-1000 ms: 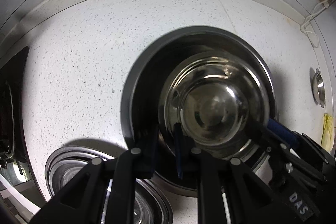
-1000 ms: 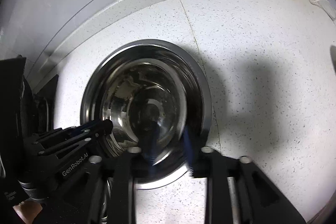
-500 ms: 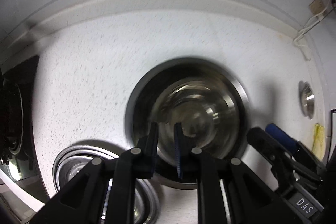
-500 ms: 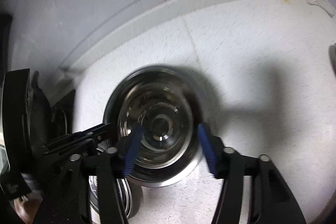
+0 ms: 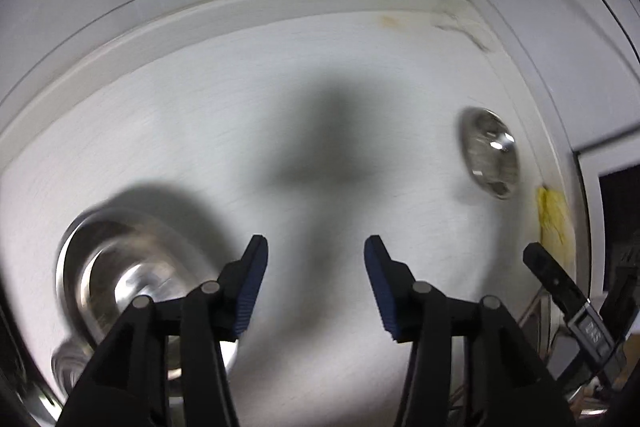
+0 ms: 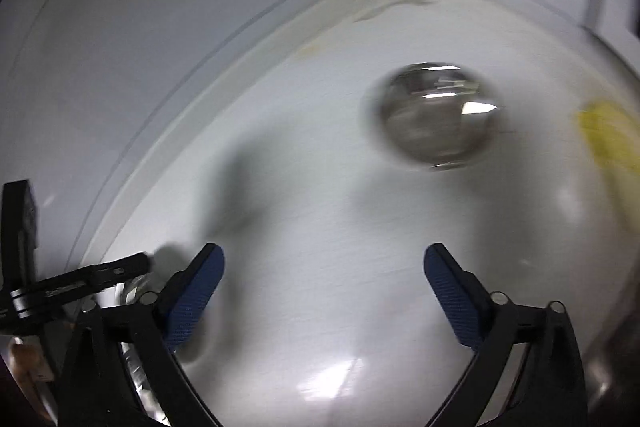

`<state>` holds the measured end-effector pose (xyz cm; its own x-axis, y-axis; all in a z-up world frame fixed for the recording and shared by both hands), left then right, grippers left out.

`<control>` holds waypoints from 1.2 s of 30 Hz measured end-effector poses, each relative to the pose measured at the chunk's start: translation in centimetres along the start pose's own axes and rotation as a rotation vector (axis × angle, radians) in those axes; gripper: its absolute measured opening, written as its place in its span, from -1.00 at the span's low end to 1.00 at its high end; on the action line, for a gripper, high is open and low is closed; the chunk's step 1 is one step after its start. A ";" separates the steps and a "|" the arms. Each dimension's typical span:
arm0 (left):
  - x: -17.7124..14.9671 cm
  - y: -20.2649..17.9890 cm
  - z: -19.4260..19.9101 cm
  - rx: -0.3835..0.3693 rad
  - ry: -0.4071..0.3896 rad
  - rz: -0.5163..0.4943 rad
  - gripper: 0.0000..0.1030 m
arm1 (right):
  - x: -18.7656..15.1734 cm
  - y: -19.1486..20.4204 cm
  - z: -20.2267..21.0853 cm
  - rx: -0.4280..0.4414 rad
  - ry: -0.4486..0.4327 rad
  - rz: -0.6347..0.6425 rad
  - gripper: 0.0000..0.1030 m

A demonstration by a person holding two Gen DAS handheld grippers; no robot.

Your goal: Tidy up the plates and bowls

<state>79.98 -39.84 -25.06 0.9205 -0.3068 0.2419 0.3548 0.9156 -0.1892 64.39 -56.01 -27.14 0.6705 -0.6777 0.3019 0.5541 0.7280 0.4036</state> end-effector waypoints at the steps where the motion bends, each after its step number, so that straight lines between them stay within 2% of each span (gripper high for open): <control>1: 1.4 -1.4 -0.6 -0.002 -0.002 -0.027 -0.04 | 0.7 -1.9 0.2 -0.025 -0.009 -0.029 0.97; 6: 5.7 -8.5 -3.9 -0.001 0.024 -0.145 -0.03 | 3.7 -8.5 0.3 -0.115 -0.042 -0.115 0.97; 11: 9.4 -14.1 -8.2 0.024 0.045 -0.190 -0.03 | 6.7 -9.6 -1.0 -0.148 -0.048 -0.090 0.97; 17: 12.1 -16.3 -11.7 0.050 0.083 -0.188 -0.03 | 9.9 -8.7 -4.4 -0.157 -0.028 -0.031 0.97; 24: 12.6 -15.9 -14.6 0.088 0.103 -0.176 -0.07 | 10.8 -8.5 -7.1 -0.151 0.001 -0.035 0.96; 25: 12.6 -15.8 -14.9 0.089 0.097 -0.180 -0.13 | 10.7 -8.6 -7.3 -0.144 0.007 -0.040 0.89; 26: 12.6 -15.8 -15.2 0.086 0.098 -0.187 -0.35 | 10.6 -8.6 -7.4 -0.138 0.012 -0.042 0.78; 27: 12.6 -15.8 -15.4 0.072 0.103 -0.190 -0.54 | 10.5 -8.6 -7.7 -0.138 0.018 -0.042 0.38; 28: 12.7 -15.9 -15.9 0.061 0.111 -0.192 -0.62 | 10.5 -8.7 -8.0 -0.140 0.029 -0.043 -0.12; 30: 12.5 -16.0 -15.9 0.032 0.123 -0.193 -0.76 | 10.2 -8.7 -8.5 -0.118 0.058 -0.054 -0.46; 31: 12.4 -16.2 -15.8 0.030 0.126 -0.198 -0.77 | 9.9 -8.5 -8.6 -0.114 0.066 -0.055 -0.67; 33: 11.8 -16.3 -15.4 0.038 0.138 -0.211 -0.77 | 9.3 -7.6 -8.3 -0.129 0.063 -0.020 -0.83; 36: 11.1 -15.5 -14.6 0.046 0.138 -0.204 -0.77 | 8.2 -6.6 -7.7 -0.131 0.065 0.003 -0.83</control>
Point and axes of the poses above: each gripper's, at about its wrist camera, not at the fingertips, and z roughly against the way its jaws point, y to its left, x to its top, the point moved 3 cm from there along -z, roughly the way its jaws point, and after that the axes turned 8 degrees about -z, right-handed, at the moved point
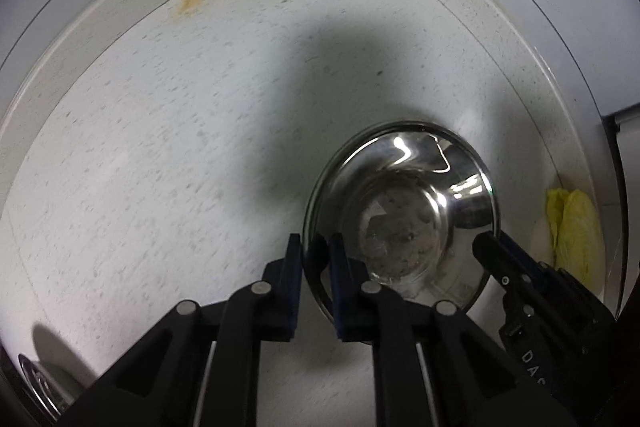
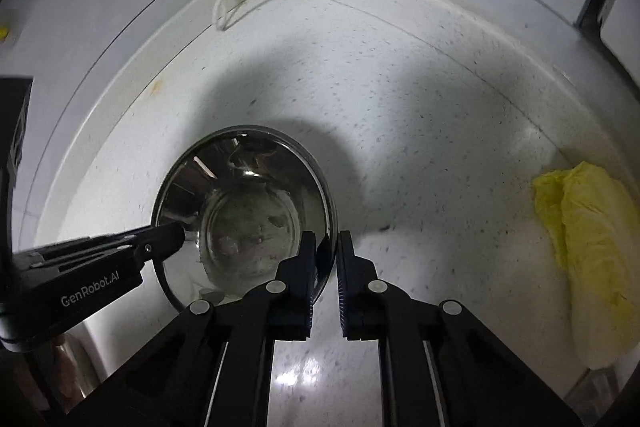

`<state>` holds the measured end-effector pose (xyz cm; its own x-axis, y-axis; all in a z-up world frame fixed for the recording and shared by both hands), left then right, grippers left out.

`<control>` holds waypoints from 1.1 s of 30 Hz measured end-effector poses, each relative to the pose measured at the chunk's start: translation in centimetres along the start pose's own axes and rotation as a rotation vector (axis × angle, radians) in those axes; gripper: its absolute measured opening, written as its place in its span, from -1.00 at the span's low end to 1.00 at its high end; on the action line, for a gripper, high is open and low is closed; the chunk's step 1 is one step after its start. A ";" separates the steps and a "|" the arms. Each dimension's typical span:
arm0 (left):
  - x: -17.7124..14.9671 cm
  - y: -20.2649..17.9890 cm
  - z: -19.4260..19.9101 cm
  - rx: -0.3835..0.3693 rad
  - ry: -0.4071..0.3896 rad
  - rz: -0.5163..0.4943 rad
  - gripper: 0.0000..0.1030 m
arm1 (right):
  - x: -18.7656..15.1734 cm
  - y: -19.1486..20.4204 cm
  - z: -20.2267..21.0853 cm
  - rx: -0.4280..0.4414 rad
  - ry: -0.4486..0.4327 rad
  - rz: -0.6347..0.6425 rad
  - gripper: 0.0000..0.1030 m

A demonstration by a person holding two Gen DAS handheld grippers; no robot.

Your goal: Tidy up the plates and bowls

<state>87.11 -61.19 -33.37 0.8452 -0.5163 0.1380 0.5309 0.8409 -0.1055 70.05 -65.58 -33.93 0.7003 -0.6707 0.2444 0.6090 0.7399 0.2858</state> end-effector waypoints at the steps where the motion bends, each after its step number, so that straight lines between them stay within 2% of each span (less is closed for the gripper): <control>1: -0.6 0.4 0.4 -0.002 -0.001 0.005 -0.77 | -0.5 0.2 0.3 0.016 0.007 -0.006 -0.83; 8: -6.3 3.0 5.0 0.059 -0.072 -0.017 -0.76 | -6.0 4.1 4.3 0.064 -0.006 0.057 -0.83; 13: -12.4 7.2 9.1 0.099 -0.131 0.024 -0.76 | -11.2 8.9 7.0 0.122 -0.009 0.125 -0.83; 17: -18.1 11.8 12.9 0.137 -0.173 0.081 -0.76 | -15.3 13.7 8.4 0.175 0.004 0.203 -0.82; 23: -24.8 20.3 17.6 0.212 -0.224 0.211 -0.76 | -20.9 23.0 9.3 0.235 0.048 0.402 -0.77; 28: -28.8 26.0 18.3 0.246 -0.214 0.322 -0.76 | -24.5 29.0 8.3 0.248 0.091 0.517 -0.77; 33: -31.7 28.7 16.8 0.235 -0.180 0.390 -0.76 | -26.7 31.6 6.2 0.226 0.142 0.574 -0.77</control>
Point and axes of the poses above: each gripper's, at about its wrist camera, not at the fingertips, and z roughly against the way its jaws point, y to its left, x to its top, the point moved 3 cm from there along -z, roughly the way its jaws point, and after that the axes turned 8 degrees about -z, right-handed, at the moved point
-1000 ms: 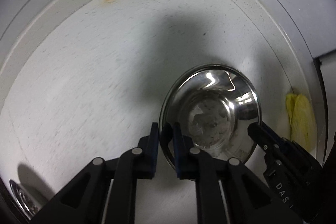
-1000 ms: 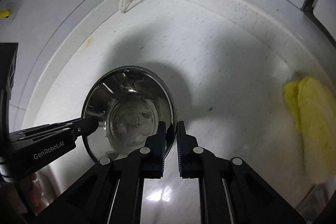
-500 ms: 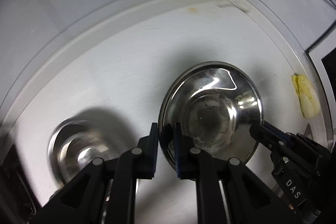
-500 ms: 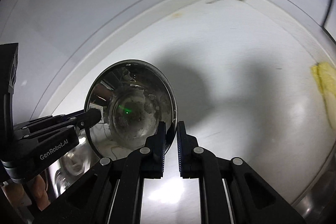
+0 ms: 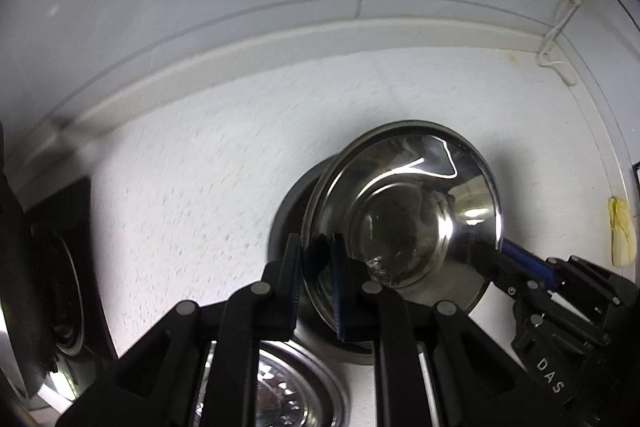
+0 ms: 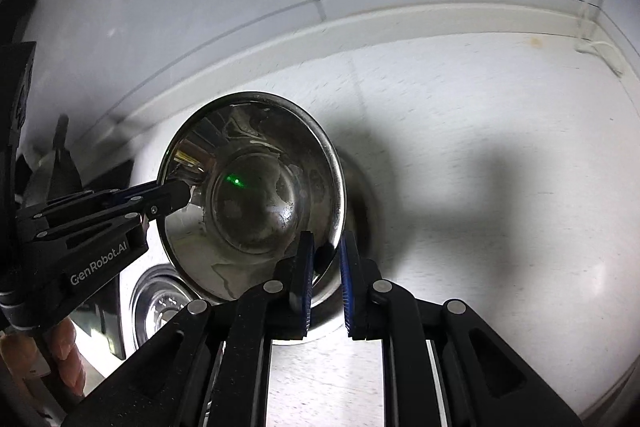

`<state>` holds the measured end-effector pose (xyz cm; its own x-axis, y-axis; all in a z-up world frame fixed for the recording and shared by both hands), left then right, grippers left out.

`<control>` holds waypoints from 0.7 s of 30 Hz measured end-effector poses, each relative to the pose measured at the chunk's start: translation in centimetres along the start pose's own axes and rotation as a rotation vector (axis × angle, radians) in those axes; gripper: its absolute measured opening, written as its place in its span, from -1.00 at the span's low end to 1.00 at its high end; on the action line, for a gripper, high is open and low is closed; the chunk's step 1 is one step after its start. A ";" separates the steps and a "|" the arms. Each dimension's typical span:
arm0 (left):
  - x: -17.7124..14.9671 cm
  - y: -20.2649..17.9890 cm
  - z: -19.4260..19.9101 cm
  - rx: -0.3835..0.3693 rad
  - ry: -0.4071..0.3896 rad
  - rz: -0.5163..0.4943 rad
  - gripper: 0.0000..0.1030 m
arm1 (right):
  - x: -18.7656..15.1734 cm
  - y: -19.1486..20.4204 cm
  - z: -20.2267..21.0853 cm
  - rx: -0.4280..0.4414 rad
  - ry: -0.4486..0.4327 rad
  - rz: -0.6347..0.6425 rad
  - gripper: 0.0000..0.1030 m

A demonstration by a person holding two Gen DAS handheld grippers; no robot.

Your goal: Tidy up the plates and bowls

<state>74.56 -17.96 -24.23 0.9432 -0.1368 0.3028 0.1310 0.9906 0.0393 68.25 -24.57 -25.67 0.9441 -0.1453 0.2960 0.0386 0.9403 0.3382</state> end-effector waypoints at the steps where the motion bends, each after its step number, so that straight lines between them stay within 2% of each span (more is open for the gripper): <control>1: -0.4 0.4 -0.6 -0.005 0.013 0.010 -0.76 | -0.2 0.3 -0.4 -0.005 0.011 0.007 -0.77; 11: -2.1 1.4 -3.5 -0.038 0.062 0.053 -0.74 | -0.3 0.9 -2.9 -0.040 0.061 0.028 -0.77; 21: -2.7 0.1 -5.9 -0.017 0.097 0.030 -0.72 | -1.1 0.2 -4.9 -0.068 0.090 0.030 -0.76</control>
Point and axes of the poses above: each gripper's, at about its wrist camera, not at the fingertips, and z roughly against the way its jaws point, y to its left, x to its top, the point moved 3 cm from there along -z, roughly the way its jaws point, and after that the axes turned 8 degrees about -z, right-handed, at the moved point
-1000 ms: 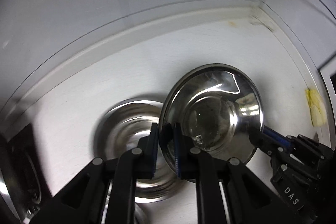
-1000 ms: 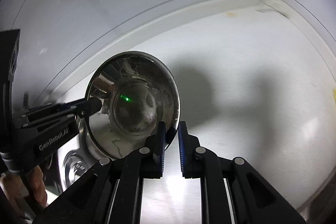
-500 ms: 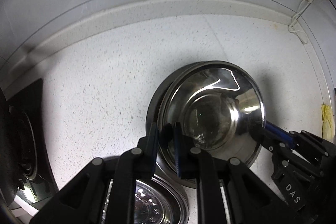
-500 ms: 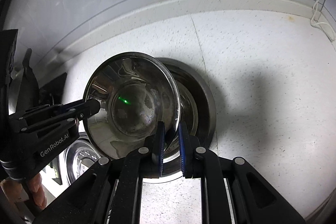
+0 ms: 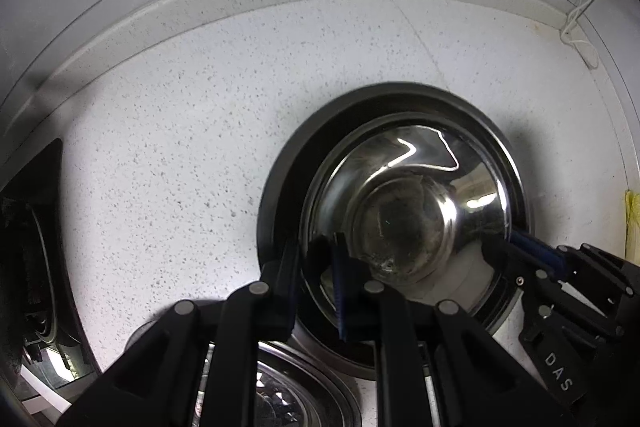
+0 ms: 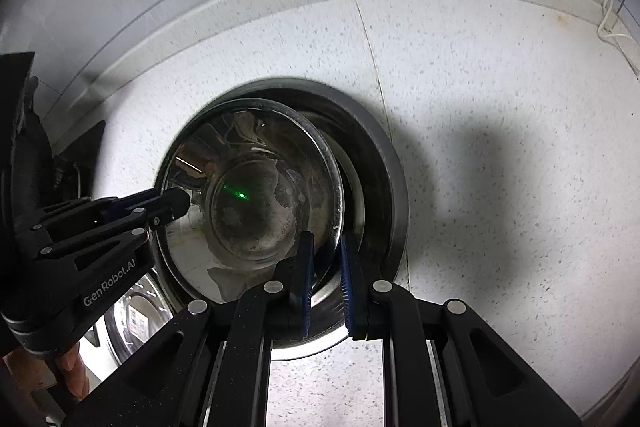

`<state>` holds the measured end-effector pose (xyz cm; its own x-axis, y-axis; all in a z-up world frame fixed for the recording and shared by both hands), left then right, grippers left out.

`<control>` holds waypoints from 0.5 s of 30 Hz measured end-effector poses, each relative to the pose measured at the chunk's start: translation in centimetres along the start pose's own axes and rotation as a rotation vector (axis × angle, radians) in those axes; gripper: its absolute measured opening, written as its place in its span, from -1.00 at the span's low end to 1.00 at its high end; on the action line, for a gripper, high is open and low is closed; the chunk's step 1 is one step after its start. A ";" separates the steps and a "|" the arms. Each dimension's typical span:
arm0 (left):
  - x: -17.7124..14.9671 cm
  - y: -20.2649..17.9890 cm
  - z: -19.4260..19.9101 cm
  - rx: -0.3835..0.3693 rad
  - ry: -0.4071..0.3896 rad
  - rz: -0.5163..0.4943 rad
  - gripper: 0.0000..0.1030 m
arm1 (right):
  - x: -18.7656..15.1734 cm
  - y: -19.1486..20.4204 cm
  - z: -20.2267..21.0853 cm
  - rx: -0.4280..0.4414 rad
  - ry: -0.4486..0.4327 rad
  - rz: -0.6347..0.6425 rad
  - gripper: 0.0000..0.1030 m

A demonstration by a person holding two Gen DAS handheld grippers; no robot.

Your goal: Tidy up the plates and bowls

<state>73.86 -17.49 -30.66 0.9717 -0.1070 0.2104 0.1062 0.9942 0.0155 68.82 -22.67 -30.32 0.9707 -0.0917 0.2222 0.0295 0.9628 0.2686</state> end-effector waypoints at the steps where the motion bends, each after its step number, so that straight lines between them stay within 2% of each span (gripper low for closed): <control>1: -0.1 0.0 -0.2 -0.003 0.004 0.004 -0.72 | 0.0 0.1 0.0 -0.008 -0.004 0.008 -0.76; 7: 0.0 -0.3 -0.8 -0.001 0.000 0.006 -0.71 | 0.1 0.1 0.1 -0.018 -0.017 0.020 -0.76; 11: 0.0 -0.6 -1.0 0.012 -0.005 -0.007 -0.67 | -0.3 0.6 0.1 -0.056 -0.046 0.047 -0.75; 12: -0.1 -0.6 -1.1 0.009 0.001 -0.008 -0.66 | -0.4 0.9 0.1 -0.082 -0.053 0.065 -0.65; 13: -0.2 -0.7 -1.4 0.001 0.013 -0.006 -0.66 | -0.5 1.0 -0.2 -0.090 -0.046 0.072 -0.42; 15: -0.3 -1.1 -1.3 0.013 0.002 -0.015 -0.66 | -0.8 1.1 -0.5 -0.060 -0.031 0.066 -0.26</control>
<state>73.71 -18.53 -32.05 0.9705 -0.1217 0.2079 0.1178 0.9925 0.0315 68.22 -21.41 -30.66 0.9630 -0.0346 0.2671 -0.0193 0.9803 0.1964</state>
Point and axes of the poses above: each gripper's, at about its wrist camera, not at the fingertips, and z roughly against the way its jaws point, y to its left, x to its top, the point moved 3 cm from there along -z, roughly the way its jaws point, and after that the axes turned 8 degrees about -z, right-handed, at the moved point
